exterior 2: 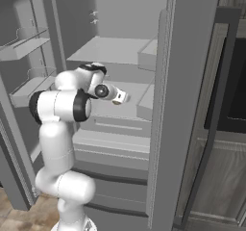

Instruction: Move the cheese and lemon wedge from the top shelf to the second highest shelf to make space. Then, place the pitcher from the counter on the cleared top shelf.

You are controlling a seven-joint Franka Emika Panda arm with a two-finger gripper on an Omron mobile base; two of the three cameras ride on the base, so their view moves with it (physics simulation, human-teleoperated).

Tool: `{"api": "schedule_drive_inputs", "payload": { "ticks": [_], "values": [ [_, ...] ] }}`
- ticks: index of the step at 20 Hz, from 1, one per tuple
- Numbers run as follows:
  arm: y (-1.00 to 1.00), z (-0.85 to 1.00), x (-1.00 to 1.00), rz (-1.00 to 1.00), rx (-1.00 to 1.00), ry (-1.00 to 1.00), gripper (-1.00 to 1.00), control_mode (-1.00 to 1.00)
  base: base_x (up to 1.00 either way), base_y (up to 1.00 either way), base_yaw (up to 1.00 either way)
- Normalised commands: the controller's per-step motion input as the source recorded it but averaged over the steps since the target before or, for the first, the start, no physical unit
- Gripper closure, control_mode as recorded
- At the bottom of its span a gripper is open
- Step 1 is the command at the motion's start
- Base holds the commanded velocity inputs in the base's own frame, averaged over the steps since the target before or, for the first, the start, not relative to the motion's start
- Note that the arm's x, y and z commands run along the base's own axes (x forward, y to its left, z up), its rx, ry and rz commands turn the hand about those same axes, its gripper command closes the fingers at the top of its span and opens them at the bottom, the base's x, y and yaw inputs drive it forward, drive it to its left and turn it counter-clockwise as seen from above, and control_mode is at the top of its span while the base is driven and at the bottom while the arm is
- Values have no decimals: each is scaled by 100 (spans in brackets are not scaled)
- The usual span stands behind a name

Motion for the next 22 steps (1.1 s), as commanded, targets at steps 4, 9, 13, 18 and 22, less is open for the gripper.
{"api": "schedule_drive_inputs", "payload": {
  "ticks": [4,9,13,18,22],
  "values": [
    [-2,19,-64,0,-5,0,-100,-100,0,0,0],
    [0,17,-65,0,-6,0,-100,-100,0,0,0],
    [-4,21,-77,0,-5,0,-100,-100,0,0,0],
    [-8,36,-76,0,-4,0,-100,-100,0,0,0],
    [-32,63,-58,0,0,0,-100,-100,0,0,0]
  ]
}}
